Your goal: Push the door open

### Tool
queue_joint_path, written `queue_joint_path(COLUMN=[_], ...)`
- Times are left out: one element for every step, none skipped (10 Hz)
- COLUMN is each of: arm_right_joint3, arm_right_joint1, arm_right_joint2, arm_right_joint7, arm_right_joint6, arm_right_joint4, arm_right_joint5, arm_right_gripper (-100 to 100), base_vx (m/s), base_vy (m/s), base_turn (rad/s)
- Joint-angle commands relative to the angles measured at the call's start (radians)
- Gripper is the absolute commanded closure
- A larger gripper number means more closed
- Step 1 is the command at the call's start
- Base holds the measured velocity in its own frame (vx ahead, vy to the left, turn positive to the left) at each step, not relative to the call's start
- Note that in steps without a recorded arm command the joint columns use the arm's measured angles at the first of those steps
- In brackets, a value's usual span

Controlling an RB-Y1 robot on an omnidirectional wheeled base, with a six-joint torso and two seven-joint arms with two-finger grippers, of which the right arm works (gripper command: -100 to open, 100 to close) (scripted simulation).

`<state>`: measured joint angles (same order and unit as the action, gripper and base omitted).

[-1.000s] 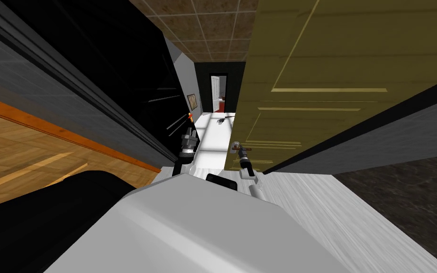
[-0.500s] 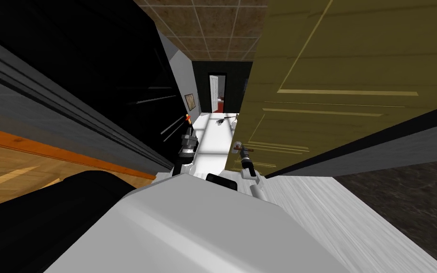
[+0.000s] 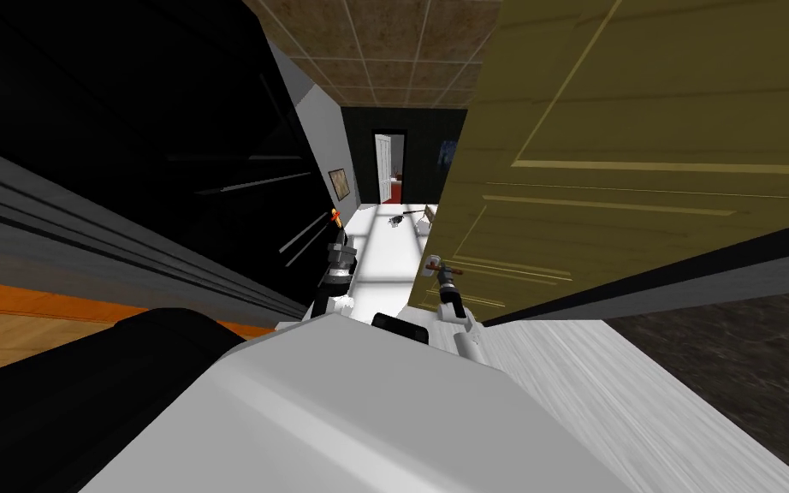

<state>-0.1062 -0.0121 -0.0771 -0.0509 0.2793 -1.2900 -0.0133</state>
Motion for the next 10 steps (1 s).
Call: queue_joint_path(arm_right_joint3=[0.031, 0.040, 0.049, 0.059, 0.068, 0.077, 0.087, 0.096, 0.105, 0.124], arm_right_joint1=[-0.014, -0.016, -0.018, -0.020, -0.022, -0.025, -0.027, -0.029, -0.031, -0.035], arm_right_joint2=[-0.005, -0.005, -0.004, -0.003, -0.002, 0.000, 0.001, 0.002, 0.004, 0.007], arm_right_joint7=[0.007, 0.009, 0.011, 0.014, 0.016, 0.018, 0.020, 0.023, 0.025, 0.029], arm_right_joint6=[0.006, 0.006, 0.006, 0.005, 0.005, 0.004, 0.004, 0.004, 0.003, 0.002], arm_right_joint4=[0.009, 0.011, 0.014, 0.017, 0.019, 0.022, 0.024, 0.027, 0.030, 0.035], arm_right_joint5=[-0.002, -0.003, -0.003, -0.004, -0.005, -0.005, -0.006, -0.007, -0.007, -0.009], arm_right_gripper=[100, 100, 100, 100, 100, 100, 100, 100, 100, 100], base_vx=[0.097, 0.083, 0.083, 0.097, 0.090, 0.090, 0.104, 0.101, 0.092, 0.121], base_vy=[0.079, 0.061, 0.055, 0.077, 0.087, 0.086, 0.081, 0.083, 0.082, 0.097], base_turn=[-0.051, -0.041, -0.047, -0.054, -0.072, -0.053, -0.062, -0.039, -0.054, -0.093])
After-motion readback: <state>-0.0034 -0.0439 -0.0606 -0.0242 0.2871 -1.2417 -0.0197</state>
